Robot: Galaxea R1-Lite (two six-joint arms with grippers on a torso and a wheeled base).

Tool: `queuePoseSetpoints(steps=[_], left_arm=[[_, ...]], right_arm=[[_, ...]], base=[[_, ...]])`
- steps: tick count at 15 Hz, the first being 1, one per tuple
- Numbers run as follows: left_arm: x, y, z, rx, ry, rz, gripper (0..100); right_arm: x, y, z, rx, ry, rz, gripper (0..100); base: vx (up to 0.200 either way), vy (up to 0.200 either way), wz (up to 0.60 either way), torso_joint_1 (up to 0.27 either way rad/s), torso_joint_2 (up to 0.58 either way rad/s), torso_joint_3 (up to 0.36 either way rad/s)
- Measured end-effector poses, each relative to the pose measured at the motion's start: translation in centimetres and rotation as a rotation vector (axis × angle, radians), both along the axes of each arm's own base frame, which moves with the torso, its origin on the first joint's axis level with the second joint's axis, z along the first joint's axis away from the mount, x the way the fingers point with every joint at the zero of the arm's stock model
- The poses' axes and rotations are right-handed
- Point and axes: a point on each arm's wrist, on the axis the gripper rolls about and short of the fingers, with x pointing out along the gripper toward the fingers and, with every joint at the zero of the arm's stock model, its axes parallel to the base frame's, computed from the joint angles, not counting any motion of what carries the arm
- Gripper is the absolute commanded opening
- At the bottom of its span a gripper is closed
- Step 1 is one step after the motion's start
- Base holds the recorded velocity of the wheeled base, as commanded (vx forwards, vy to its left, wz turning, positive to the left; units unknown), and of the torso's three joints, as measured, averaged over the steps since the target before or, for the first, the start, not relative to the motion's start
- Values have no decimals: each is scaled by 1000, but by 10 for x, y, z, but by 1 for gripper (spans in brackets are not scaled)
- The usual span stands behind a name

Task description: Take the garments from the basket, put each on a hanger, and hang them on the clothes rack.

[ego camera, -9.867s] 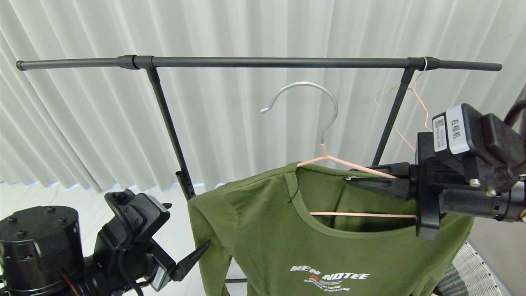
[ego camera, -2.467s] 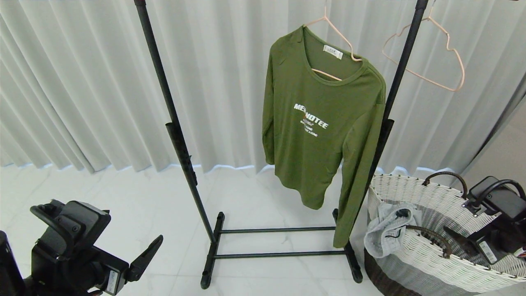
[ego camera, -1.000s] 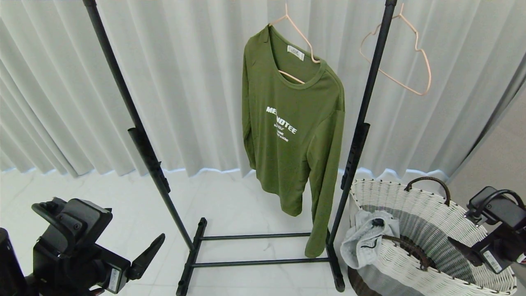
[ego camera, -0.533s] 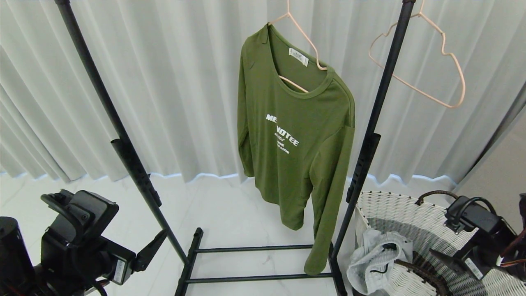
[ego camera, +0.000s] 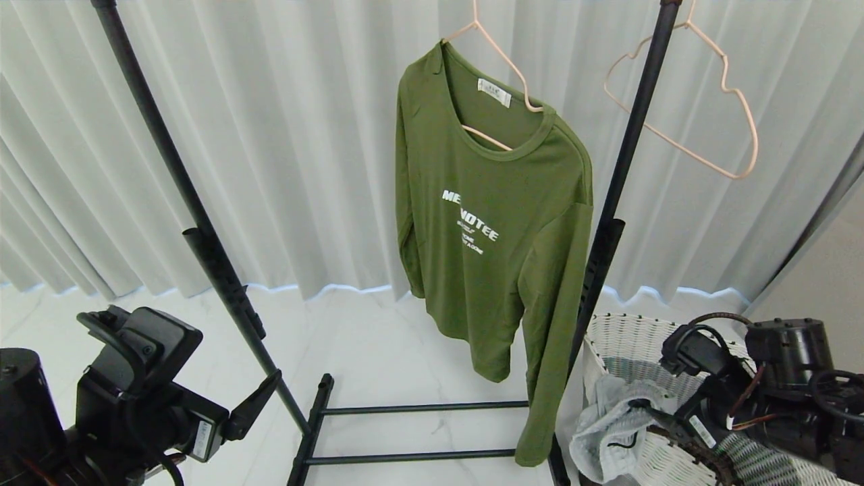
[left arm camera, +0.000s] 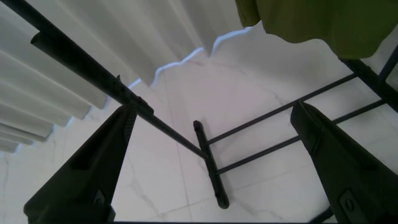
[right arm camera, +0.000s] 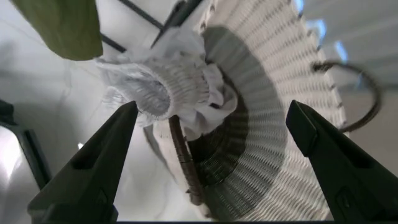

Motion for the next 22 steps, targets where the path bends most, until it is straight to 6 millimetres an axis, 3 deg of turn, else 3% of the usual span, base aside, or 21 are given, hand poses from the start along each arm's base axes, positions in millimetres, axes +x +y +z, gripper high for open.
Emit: queuePoseSetpoints(steps=[7, 8, 16, 22], left_arm=[[-3, -1, -4, 0, 16, -9, 100], [-3, -1, -4, 0, 18, -11, 100], [-5, 0, -8, 5, 29, -10, 100], [-8, 3, -12, 18, 45, 6, 100]], right_arm=[[17, 3, -23, -34, 43, -86, 100], [22, 3, -24, -30, 15, -110, 0], [30, 5, -33, -28, -15, -143, 0], [23, 22, 0, 12, -81, -83, 0]], base=[[0, 0, 0, 0, 0, 0], [0, 0, 0, 0, 0, 0], [0, 0, 0, 0, 0, 0], [0, 0, 0, 0, 0, 0]])
